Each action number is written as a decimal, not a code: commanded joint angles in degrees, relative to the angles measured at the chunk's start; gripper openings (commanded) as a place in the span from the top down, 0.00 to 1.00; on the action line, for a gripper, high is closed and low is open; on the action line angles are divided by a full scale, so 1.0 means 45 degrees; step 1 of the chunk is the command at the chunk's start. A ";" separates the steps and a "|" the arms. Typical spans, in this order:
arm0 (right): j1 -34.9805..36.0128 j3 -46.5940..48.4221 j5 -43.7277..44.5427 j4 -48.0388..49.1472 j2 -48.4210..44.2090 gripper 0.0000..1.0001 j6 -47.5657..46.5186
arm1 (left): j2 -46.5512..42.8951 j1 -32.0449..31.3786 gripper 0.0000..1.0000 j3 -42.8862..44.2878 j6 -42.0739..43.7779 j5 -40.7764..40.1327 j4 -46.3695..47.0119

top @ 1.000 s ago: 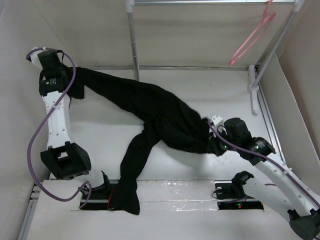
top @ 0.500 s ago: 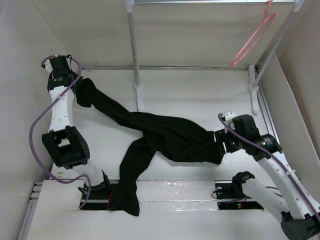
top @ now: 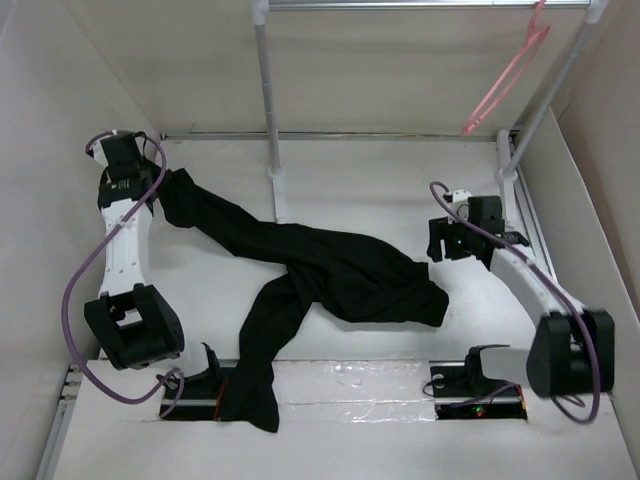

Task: Place the trousers on the hanger
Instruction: Flatten out the trousers at the center of the board.

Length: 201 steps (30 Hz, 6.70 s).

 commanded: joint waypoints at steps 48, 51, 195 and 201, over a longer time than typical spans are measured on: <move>-0.0477 0.3181 0.3941 -0.1327 -0.4004 1.00 0.0366 | -0.3487 0.1079 0.66 -0.4931 -0.1587 0.1435 0.2714; -0.1783 0.3467 0.3121 0.0043 -0.2166 1.00 0.0171 | -0.2260 0.1335 0.48 -0.5093 -0.1432 0.1614 0.2581; -0.6300 0.8644 -0.0358 0.2352 0.7410 0.89 0.2534 | 0.1928 0.4440 0.42 -0.5093 -0.2173 0.2219 0.2736; -0.6300 0.9270 -0.0414 0.1823 0.7160 0.18 0.2553 | -0.0415 0.3001 0.15 -0.4178 -0.2097 0.1499 0.3165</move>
